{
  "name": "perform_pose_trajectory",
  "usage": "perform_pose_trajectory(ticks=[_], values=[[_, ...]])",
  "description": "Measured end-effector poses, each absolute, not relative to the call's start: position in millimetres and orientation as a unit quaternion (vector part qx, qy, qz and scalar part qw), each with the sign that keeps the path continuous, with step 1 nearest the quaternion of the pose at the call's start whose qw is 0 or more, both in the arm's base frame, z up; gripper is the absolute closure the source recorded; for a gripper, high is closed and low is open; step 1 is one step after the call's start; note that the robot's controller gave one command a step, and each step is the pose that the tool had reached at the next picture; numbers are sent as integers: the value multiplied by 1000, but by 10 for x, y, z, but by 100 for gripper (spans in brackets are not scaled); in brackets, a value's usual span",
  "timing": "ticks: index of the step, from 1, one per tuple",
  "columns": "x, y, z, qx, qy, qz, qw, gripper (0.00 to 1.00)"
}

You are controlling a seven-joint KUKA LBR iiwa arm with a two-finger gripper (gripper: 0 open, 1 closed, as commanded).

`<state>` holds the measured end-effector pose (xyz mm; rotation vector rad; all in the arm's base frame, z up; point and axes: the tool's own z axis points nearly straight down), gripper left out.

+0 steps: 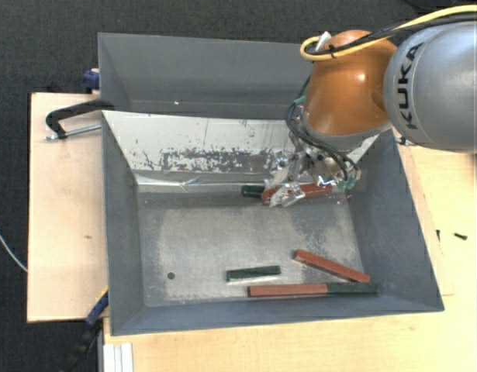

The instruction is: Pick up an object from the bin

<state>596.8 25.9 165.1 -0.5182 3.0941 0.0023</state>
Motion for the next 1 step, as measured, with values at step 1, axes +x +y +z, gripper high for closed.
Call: perform_pose_trajectory(ticks=[1], values=[[5904,151,2008,-191,982,0,3,100]])
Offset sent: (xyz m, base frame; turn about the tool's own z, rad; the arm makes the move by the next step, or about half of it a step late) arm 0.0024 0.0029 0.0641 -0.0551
